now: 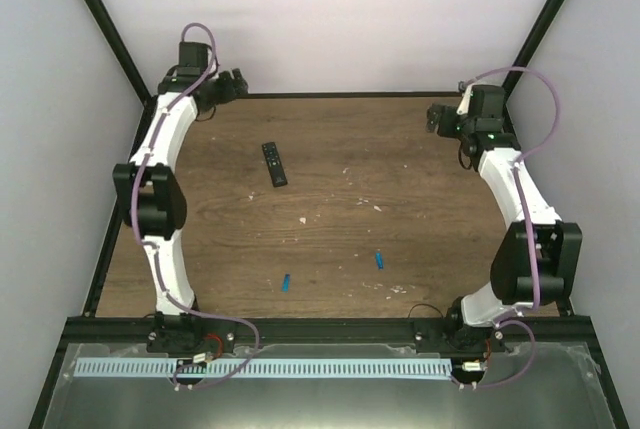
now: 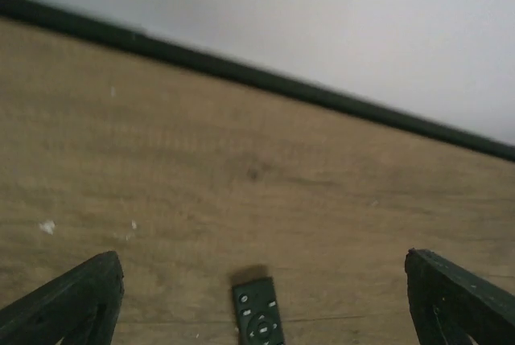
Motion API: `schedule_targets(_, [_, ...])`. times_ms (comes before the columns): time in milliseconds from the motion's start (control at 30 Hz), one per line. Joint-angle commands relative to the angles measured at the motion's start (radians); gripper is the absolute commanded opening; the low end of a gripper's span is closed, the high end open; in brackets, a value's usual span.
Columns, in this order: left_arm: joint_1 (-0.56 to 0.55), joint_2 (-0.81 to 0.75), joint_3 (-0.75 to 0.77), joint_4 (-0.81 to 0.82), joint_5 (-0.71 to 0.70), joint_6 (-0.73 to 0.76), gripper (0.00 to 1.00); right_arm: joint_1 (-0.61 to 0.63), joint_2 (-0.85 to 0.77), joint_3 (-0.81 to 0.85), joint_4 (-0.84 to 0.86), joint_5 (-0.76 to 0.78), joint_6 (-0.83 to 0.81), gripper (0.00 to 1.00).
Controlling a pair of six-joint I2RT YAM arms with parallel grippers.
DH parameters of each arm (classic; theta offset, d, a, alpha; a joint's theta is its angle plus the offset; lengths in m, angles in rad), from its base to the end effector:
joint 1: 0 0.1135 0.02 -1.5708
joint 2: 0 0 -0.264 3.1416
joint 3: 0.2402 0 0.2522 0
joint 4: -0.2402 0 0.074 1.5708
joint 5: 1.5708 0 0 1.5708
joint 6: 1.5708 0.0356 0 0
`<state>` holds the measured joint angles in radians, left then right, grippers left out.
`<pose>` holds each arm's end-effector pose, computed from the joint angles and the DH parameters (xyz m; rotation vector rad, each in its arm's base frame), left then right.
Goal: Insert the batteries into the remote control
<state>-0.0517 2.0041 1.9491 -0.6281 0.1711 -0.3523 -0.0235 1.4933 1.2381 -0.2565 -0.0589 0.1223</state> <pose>0.4624 -0.0300 0.3307 -0.2486 2.2607 -0.4077 0.3472 -0.0061 0.3193 0.1159 2.0806 0.1215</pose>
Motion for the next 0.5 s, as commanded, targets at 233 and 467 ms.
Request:
schedule_targets(233, [-0.166,0.224,0.214,-0.367,-0.186,-0.08,0.91,0.086,0.204,0.166,-0.292,0.053,0.09,1.0])
schedule_targets(467, [-0.206,0.255,0.22,-0.334,-0.145,-0.178,0.9,0.112,0.264,0.221,-0.295,0.032,0.089,1.0])
